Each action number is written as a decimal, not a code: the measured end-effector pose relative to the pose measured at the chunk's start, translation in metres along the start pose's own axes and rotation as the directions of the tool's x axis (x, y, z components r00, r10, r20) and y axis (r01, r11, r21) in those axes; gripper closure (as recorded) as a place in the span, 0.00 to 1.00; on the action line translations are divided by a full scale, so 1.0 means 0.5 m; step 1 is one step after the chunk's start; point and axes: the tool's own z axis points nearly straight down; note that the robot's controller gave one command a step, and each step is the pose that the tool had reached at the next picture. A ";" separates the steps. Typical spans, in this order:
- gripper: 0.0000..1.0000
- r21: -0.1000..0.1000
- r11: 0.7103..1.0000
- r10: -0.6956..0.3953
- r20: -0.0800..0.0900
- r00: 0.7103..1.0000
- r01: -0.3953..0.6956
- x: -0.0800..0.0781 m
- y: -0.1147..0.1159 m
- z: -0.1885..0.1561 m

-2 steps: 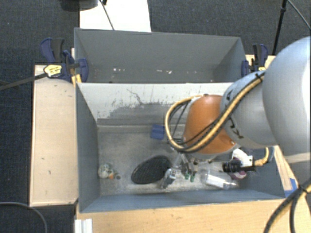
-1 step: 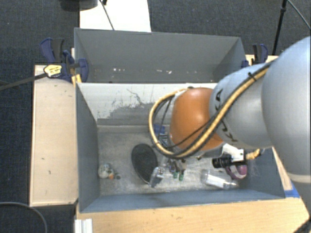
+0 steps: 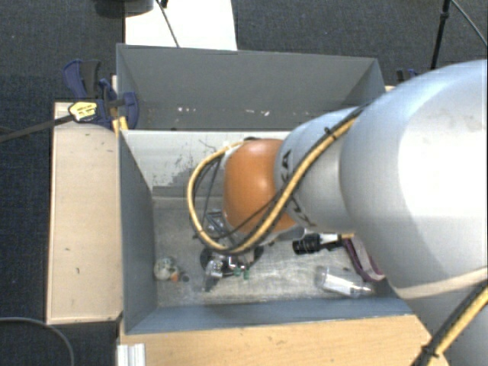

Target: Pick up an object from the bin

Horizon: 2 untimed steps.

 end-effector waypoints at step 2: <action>0.00 0.004 0.999 -0.040 -0.003 0.999 0.040 0.018 -0.125 0.004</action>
Offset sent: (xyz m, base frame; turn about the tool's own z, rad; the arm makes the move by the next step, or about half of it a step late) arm -0.0182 -0.0146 -0.0028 0.0047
